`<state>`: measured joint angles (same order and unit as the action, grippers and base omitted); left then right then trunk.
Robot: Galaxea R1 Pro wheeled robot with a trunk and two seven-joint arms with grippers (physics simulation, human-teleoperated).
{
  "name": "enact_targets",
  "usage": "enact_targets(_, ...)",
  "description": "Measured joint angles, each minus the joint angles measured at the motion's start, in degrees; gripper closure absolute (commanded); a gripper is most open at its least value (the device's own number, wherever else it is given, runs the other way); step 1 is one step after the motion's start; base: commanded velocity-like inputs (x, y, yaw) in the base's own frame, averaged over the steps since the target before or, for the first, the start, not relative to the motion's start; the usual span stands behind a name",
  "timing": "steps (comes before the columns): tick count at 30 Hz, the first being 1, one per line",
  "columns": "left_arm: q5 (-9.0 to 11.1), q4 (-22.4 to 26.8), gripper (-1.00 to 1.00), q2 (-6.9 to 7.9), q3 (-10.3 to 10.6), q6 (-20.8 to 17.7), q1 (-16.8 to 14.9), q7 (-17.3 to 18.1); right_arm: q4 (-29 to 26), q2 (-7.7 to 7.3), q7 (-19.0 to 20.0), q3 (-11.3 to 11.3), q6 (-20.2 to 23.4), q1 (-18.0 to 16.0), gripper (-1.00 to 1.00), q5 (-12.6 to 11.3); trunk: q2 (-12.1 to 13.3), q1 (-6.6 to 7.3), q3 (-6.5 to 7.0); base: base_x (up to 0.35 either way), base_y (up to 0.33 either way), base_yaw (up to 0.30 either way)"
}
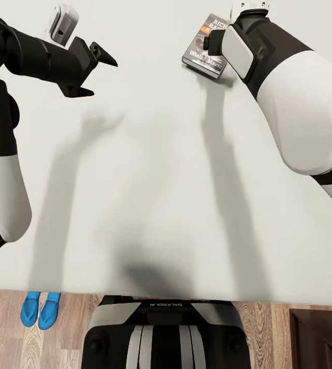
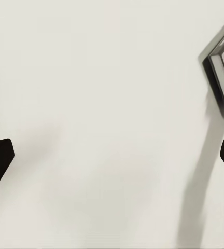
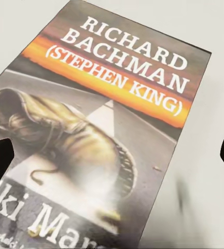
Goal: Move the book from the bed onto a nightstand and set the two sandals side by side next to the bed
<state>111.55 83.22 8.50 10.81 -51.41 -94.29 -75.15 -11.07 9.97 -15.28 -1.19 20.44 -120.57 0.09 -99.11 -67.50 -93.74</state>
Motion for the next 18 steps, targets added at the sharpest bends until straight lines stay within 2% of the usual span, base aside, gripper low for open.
enact_targets(6,0.04,0.26,-1.0,-0.05,-0.01,-0.05,0.14,0.03,-0.1,0.0,0.01,-0.03,-0.05,0.02,-1.0,-0.03,0.0,-0.01,0.0,0.084,0.0,0.0)
enact_targets(16,0.06,0.34,-1.0,0.0,-0.03,-0.07,0.21,0.01,-0.48,0.0,0.12,0.03,-1.98,0.08,-1.0,0.0,0.0,-0.02,0.0,0.013,0.0,0.0)
enact_targets(18,0.69,0.99,-1.0,0.65,-0.54,0.55,0.85,-0.01,-1.12,0.0,0.78,-0.57,-1.3,0.73,-1.0,-0.61,0.0,-0.02,0.0,0.0,0.0,0.0)
